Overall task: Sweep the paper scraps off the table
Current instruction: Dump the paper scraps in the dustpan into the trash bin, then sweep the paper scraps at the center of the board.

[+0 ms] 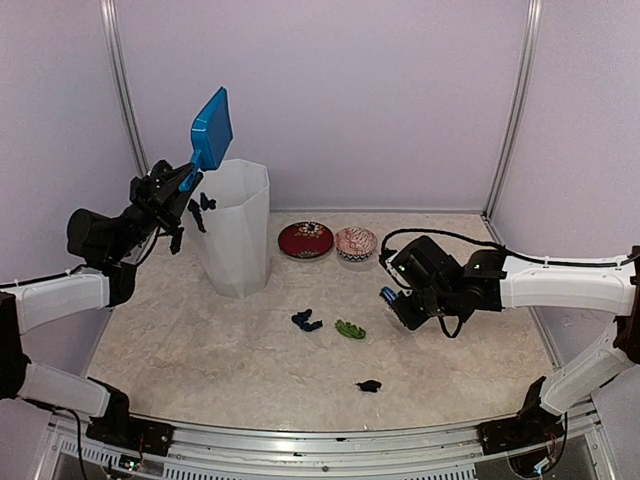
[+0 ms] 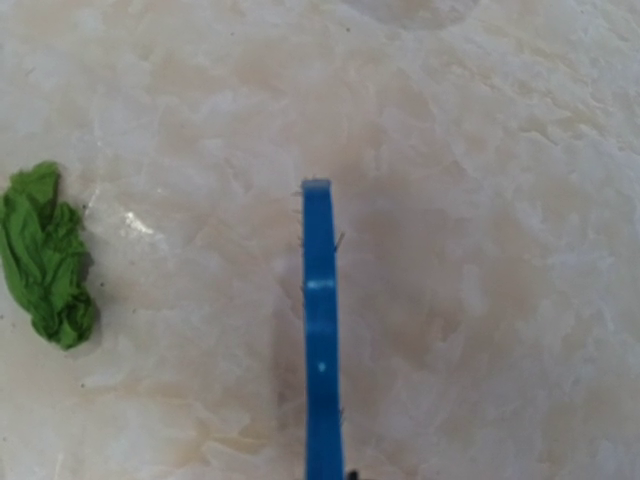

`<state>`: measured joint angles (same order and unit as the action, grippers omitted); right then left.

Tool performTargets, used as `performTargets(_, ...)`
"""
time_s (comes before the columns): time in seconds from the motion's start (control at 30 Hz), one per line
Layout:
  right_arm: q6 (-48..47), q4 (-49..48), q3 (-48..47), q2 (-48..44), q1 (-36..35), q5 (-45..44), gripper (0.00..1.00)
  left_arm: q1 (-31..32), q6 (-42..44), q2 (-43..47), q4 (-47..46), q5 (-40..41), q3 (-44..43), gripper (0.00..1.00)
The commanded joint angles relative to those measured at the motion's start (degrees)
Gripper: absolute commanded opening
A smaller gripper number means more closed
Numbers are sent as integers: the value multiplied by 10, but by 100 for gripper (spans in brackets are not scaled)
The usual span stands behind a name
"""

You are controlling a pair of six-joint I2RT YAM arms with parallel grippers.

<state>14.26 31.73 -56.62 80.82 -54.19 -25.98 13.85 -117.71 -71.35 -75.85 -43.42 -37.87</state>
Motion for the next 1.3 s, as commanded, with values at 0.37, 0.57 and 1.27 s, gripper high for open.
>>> performTargets(0.37, 2, -6, -14, 11, 6, -2, 0, -22, 9, -52, 1, -5, -11, 0)
performTargets(0.57, -6, -9, -21, 22, 6, -9, 0, -23, 82, -32, 103, -33, -44, 0)
performTargets(1.27, -76, -121, -29, -78, -30, 148, 0, 87, 906, 29, 1109, 236, -415, 0)
